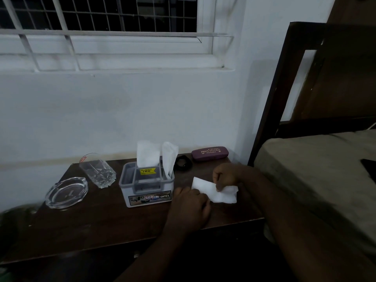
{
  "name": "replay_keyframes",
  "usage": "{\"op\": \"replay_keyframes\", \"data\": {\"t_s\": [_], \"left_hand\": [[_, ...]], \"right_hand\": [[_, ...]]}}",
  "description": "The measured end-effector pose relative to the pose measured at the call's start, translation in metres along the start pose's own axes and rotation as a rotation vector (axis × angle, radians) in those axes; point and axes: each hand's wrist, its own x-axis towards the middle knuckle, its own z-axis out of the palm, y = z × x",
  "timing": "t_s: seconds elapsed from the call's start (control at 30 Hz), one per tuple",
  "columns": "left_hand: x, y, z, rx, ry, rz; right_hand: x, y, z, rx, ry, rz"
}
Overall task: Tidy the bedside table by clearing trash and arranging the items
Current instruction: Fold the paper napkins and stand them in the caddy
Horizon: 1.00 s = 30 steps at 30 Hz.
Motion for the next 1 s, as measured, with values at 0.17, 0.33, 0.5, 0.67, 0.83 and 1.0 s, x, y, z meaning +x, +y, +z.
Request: {"op": "replay_keyframes", "data": {"t_s": [0.17,0.33,0.5,0.67,0.83,1.0], "left_hand": [[0.000,-0.001,0.000,0.007,-0.001,0.004],[0.000,-0.001,0.001,0.004,-0.002,0.007],[-0.001,0.000,-0.001,-0.031,0.018,-0.030],[0.000,0.001,-0.002,-0.098,0.013,-0.040],[0.000,-0.002,0.003,-0.217,-0.014,-0.019],[0.008,0.015,-0.023,-0.571,0.186,-0.020]], "right_hand": [[-0.003,-0.002,0.002,0.206,-0.003,0.055],[-0.007,0.002,0.004,0.433,0.042,0.019],[-0.018,0.010,-0.004,0.503,-0.003,0.030],[-0.027,0.021,-0.010,1.022,0.075,-0.003],[-0.034,0.015,-0.011,1.441,-0.001,-0.175],[-0.039,0.008,-0.020,1.643,-0.042,-0.386]]}}
